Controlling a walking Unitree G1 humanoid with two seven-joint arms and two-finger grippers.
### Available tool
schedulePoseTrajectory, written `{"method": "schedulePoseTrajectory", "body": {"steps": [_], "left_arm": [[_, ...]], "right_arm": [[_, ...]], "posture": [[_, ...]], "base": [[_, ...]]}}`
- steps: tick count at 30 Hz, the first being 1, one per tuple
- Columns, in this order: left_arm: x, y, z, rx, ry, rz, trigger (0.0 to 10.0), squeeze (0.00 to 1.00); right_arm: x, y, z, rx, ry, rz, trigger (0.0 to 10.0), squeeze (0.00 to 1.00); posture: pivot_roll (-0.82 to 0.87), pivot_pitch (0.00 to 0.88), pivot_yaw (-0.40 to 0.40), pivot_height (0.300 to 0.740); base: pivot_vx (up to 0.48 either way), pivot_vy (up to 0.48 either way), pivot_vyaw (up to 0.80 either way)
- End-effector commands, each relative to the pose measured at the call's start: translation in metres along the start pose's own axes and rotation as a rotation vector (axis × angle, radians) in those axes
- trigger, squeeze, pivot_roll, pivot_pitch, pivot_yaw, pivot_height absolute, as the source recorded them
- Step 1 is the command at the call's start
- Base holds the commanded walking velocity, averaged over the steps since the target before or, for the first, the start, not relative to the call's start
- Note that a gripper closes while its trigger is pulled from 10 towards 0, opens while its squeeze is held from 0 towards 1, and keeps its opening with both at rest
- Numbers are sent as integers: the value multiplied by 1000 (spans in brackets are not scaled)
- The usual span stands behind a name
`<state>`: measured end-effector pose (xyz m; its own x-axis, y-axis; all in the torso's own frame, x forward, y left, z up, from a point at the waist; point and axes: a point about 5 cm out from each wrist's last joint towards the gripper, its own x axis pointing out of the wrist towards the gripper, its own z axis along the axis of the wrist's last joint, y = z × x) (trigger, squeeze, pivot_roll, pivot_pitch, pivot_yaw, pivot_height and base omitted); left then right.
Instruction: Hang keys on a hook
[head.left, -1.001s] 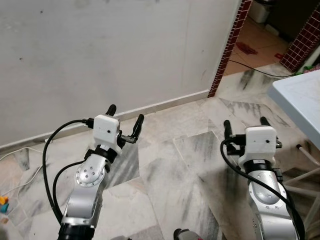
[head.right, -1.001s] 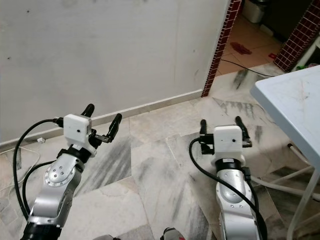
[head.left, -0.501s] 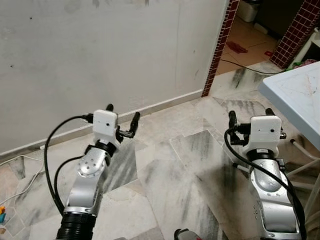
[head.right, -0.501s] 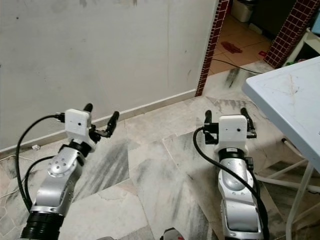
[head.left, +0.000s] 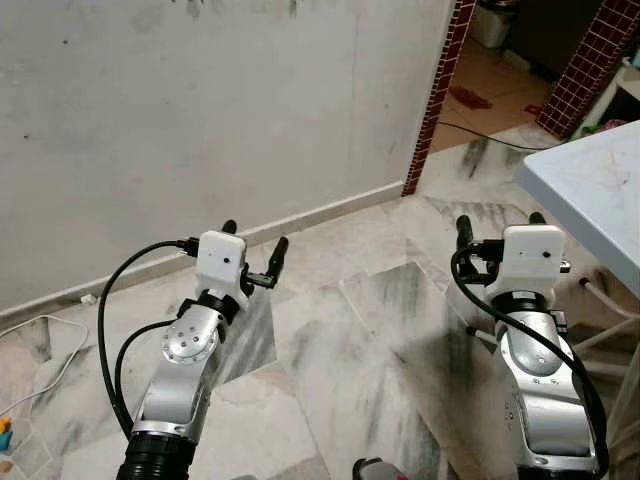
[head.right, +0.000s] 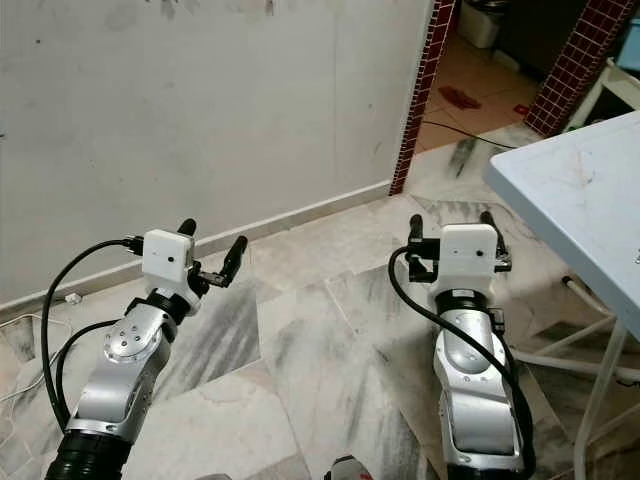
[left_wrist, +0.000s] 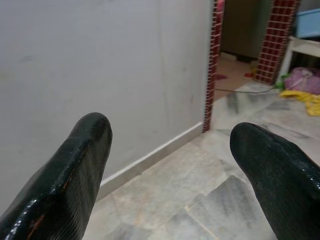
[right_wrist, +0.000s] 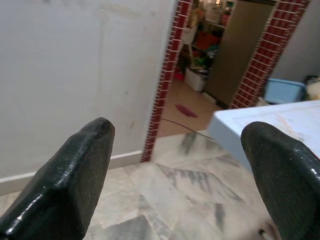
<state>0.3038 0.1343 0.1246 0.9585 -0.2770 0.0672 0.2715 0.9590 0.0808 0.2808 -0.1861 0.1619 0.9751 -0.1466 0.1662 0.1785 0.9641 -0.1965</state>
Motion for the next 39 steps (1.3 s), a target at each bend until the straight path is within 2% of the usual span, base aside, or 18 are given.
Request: {"method": "schedulePoseTrajectory", "body": {"steps": [1, 10, 16, 39], "left_arm": [[1, 0, 1, 4, -2, 2, 10000, 0], [4, 3, 4, -17, -6, 24, 10000, 0], [6, 10, 3, -18, 8, 88, 10000, 0], [10, 11, 2, -28, 22, 94, 10000, 0]], "right_arm": [[1, -1, -5, 0, 26, -4, 10000, 0], [3, -3, -5, 2, 25, -17, 10000, 0], [4, -3, -4, 4, 22, -23, 10000, 0], [8, 0, -3, 14, 13, -32, 10000, 0]], "posture": [[-139, 153, 49, 740], [-141, 148, 53, 740], [-144, 146, 51, 740], [-137, 138, 57, 740]], "base": [[0, 0, -800], [0, 0, -800], [0, 0, -800], [0, 0, -791]]}}
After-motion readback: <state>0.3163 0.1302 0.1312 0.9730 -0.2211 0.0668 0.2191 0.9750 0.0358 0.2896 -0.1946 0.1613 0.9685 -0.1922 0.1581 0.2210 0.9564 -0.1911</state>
